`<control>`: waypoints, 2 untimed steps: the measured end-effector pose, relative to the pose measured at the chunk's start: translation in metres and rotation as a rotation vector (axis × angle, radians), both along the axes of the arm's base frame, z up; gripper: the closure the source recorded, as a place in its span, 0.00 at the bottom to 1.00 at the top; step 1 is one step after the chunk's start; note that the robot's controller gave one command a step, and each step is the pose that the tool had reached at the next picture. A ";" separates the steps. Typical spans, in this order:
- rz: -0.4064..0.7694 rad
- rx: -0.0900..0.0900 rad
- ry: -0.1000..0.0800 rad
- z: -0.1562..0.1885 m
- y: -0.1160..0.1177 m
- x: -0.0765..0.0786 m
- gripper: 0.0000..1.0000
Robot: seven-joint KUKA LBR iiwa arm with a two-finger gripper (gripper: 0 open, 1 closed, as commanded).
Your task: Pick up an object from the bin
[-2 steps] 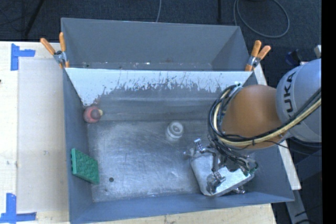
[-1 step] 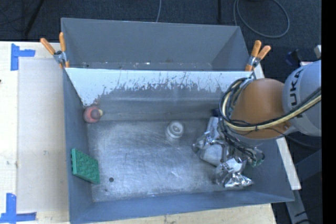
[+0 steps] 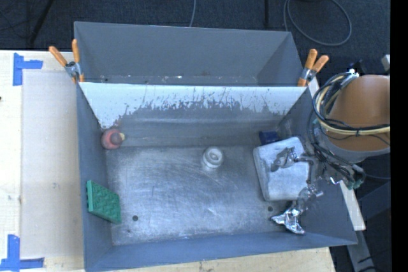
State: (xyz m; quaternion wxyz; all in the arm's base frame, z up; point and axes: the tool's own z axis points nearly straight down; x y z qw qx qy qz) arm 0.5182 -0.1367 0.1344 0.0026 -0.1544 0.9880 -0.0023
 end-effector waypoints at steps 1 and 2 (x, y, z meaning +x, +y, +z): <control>0.326 0.003 0.002 0.050 0.028 0.021 0.00; 0.361 0.003 0.000 -0.048 0.028 -0.039 0.00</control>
Offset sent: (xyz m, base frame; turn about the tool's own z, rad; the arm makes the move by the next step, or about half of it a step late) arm 0.0191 0.0256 0.0496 -0.3254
